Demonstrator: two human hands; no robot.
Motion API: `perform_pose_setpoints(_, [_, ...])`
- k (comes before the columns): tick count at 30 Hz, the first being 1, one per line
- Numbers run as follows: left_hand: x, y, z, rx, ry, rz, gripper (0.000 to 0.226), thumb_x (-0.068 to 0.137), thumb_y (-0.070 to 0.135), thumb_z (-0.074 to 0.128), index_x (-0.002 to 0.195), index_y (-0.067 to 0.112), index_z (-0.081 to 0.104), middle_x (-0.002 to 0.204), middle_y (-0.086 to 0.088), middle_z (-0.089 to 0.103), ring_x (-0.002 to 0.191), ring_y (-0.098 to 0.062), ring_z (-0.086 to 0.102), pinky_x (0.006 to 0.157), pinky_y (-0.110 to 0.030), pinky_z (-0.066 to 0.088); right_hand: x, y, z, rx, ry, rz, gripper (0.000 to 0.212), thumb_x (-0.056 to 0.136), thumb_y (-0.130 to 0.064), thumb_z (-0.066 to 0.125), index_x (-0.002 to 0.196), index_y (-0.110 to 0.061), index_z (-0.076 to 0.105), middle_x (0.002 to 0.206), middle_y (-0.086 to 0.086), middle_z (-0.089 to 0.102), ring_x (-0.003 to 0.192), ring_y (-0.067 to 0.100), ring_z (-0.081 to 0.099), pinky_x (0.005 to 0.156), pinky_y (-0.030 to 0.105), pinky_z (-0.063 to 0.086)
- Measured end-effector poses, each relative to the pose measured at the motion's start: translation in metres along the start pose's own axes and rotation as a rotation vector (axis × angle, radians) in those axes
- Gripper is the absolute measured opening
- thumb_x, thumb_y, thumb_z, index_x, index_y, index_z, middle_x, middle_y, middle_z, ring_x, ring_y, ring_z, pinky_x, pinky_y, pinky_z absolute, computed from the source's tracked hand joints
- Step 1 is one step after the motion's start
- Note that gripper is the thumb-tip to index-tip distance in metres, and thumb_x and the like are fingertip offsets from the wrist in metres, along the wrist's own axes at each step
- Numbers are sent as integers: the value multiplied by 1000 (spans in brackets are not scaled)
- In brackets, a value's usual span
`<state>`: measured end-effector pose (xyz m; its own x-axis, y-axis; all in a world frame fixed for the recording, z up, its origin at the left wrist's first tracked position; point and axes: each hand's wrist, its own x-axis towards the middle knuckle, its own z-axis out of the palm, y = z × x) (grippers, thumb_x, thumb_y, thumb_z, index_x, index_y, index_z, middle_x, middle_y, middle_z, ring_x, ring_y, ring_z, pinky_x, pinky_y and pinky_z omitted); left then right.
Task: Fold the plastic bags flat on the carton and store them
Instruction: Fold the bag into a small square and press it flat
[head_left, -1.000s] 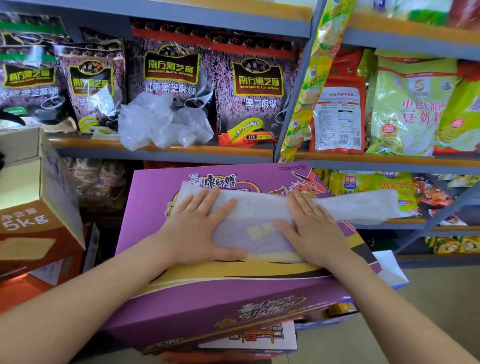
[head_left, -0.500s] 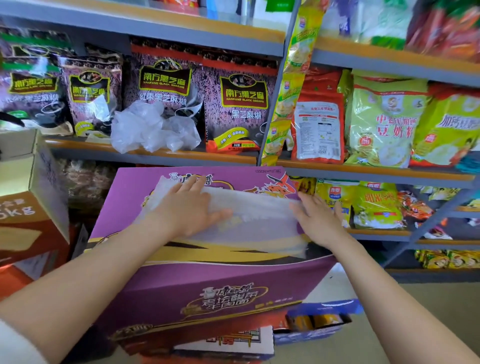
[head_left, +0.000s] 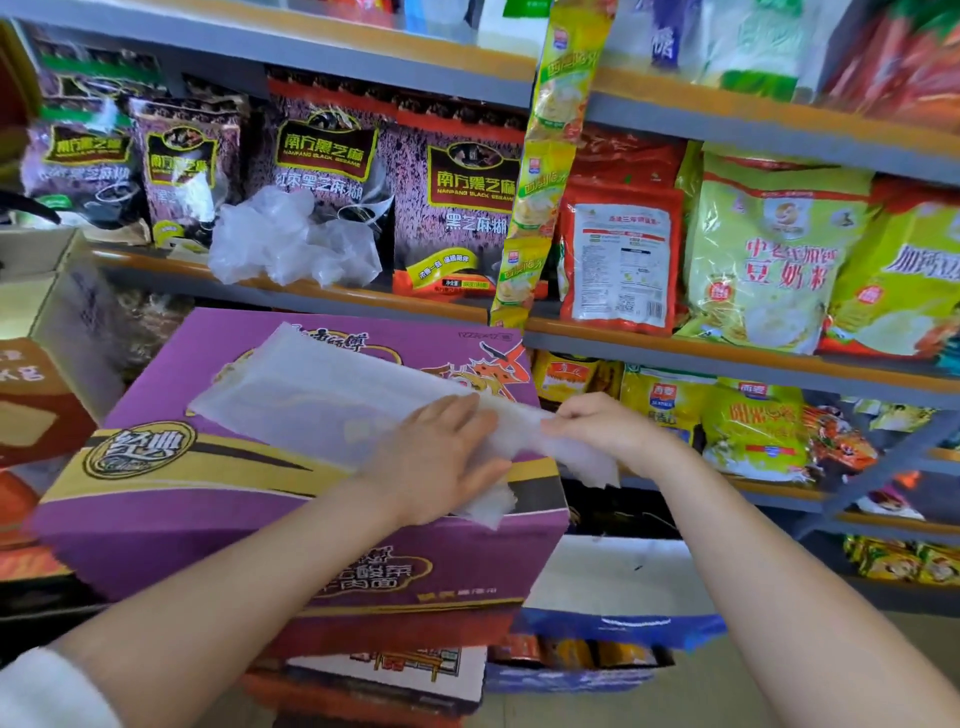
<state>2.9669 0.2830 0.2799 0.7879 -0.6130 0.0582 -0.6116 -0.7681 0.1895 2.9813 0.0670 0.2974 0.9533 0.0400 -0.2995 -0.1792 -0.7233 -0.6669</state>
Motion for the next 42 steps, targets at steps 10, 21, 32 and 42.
perform_pose_setpoints(10, [-14, 10, 4, 30, -155, 127, 114, 54, 92, 2, 147, 27, 5, 156, 0, 0, 141, -9, -4, 111, -25, -6, -78, -14, 4, 217, -197, -435, 15, 89, -11, 58, 83, -24, 61, 65, -15, 62, 61, 0, 53, 62, 16, 40])
perform_pose_setpoints(21, [-50, 0, -38, -557, -415, -44, 38, 73, 7, 56, 110, 6, 46, 57, 9, 59, 42, 0, 48, 43, -12, 34, -50, -50, 11, 381, -89, -484, 27, 82, -2, 56, 82, -25, 70, 71, -13, 66, 63, 2, 57, 60, 15, 43])
perform_pose_setpoints(32, [-41, -51, -46, -1027, 10, -344, 43, 64, 37, 69, 102, 18, 65, 101, 1, 71, 96, -14, 65, 88, -30, 48, 54, -87, 63, 80, 289, -126, 37, 88, -17, 47, 54, -13, 36, 55, 2, 37, 54, 19, 37, 49, 31, 22])
perform_pose_setpoints(42, [-22, -73, -39, -86, 68, -389, 17, 83, 24, 47, 70, 15, 40, 80, -7, 59, 83, -29, 54, 60, -30, 34, 90, -91, 64, -377, 398, 26, 35, 95, -37, 39, 94, -9, 59, 84, 6, 53, 91, 32, 58, 68, 33, 39])
